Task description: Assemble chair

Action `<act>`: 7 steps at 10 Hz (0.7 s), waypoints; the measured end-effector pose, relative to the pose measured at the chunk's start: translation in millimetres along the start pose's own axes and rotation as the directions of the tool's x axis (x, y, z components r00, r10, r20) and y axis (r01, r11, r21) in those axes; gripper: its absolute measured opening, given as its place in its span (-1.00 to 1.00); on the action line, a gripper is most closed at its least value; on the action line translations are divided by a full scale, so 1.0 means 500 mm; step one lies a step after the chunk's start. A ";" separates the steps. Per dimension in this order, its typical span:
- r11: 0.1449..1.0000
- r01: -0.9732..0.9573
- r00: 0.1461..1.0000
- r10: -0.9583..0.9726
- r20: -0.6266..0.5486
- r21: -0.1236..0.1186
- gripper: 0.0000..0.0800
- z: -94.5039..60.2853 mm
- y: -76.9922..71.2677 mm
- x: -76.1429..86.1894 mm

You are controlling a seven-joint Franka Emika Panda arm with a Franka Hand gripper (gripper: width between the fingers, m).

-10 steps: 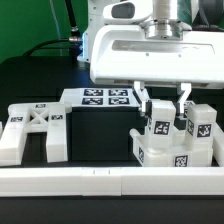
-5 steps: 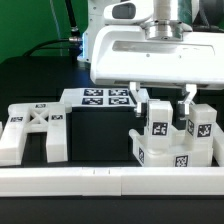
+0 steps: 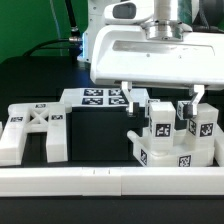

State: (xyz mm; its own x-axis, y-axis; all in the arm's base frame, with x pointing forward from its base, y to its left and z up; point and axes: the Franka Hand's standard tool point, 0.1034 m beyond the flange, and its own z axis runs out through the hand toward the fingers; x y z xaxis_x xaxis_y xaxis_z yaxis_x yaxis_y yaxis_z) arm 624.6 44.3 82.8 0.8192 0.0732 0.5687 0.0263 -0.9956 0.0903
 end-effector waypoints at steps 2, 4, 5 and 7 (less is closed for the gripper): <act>1.000 0.014 1.000 -0.014 0.002 0.008 0.62 -0.024 0.002 0.024; 1.000 0.011 0.999 -0.011 0.037 0.017 0.62 -0.037 0.003 0.029; 1.000 0.012 0.999 -0.012 0.030 0.016 0.62 -0.038 0.004 0.031; 1.000 0.008 0.992 -0.011 0.123 0.027 0.62 -0.029 0.000 0.014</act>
Offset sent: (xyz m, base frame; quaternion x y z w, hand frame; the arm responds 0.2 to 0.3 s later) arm -0.0077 -0.0025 0.0216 0.0086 -0.0847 0.0161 0.9962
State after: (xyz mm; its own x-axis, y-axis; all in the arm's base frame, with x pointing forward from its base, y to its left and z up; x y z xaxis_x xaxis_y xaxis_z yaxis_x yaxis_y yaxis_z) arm 622.0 45.6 98.9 0.8830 0.0767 0.4631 0.0484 -0.9962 0.0727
